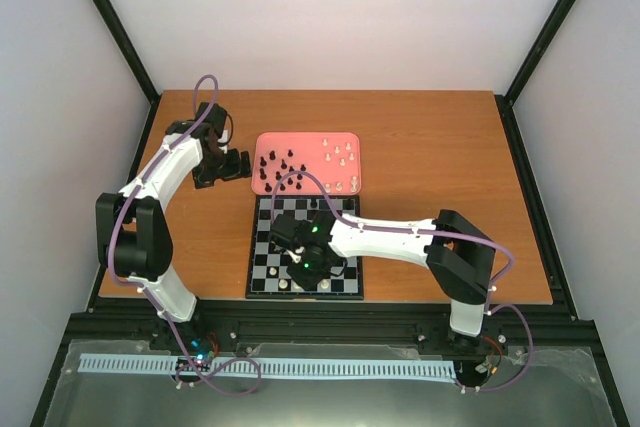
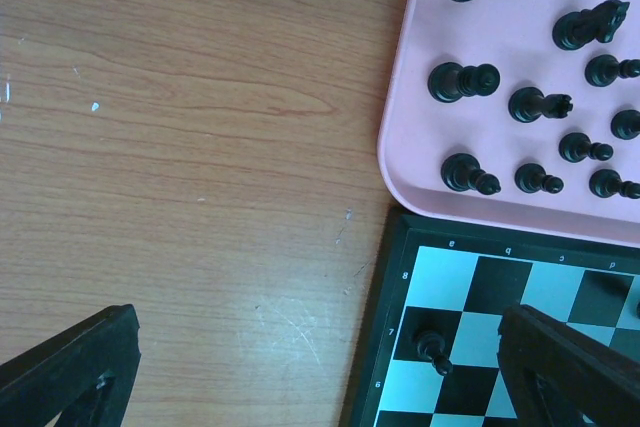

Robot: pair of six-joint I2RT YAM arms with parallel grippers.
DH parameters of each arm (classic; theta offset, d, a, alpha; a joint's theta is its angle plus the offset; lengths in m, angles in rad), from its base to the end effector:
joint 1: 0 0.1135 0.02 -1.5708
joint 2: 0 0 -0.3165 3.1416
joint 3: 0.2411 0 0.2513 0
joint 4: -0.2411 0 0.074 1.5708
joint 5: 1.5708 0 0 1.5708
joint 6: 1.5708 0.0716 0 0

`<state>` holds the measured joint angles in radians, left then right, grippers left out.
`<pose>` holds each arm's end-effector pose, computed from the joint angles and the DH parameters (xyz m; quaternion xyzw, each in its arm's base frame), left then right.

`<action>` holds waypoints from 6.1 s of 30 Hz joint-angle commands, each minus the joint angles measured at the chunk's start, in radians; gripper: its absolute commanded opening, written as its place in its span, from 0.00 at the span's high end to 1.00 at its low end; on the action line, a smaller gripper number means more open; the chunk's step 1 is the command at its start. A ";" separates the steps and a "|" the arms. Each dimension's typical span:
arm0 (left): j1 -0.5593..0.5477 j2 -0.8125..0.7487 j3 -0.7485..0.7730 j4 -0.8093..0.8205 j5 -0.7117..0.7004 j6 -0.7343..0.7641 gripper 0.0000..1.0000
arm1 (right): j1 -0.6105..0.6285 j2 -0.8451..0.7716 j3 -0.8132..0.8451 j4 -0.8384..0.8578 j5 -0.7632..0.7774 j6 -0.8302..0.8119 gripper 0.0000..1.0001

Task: Set up the chess pieces on the board
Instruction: Place the chess piece on the chessboard, then pick up the chess piece from the storage box, then place the chess piece on the chessboard.

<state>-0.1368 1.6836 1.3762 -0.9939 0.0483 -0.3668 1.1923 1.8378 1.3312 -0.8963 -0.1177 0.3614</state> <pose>0.3414 -0.0505 0.2711 -0.1104 0.9845 -0.0566 0.1241 0.1290 0.3471 0.2098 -0.4060 0.9081 0.1005 0.0186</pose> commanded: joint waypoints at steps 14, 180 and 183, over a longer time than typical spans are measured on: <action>-0.003 -0.018 0.004 0.014 -0.002 0.001 0.00 | 0.006 0.046 0.016 0.009 0.030 -0.014 0.92; -0.005 0.081 0.069 0.033 0.019 -0.005 0.00 | -0.295 -0.147 0.051 -0.128 0.162 0.046 0.92; -0.009 0.071 0.049 0.043 0.011 -0.010 0.00 | -0.231 -0.220 -0.091 -0.055 0.161 0.099 0.91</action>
<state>-0.1383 1.8015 1.4342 -0.9710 0.0727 -0.3668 0.9043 1.6890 1.3785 -1.0737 0.0212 0.3523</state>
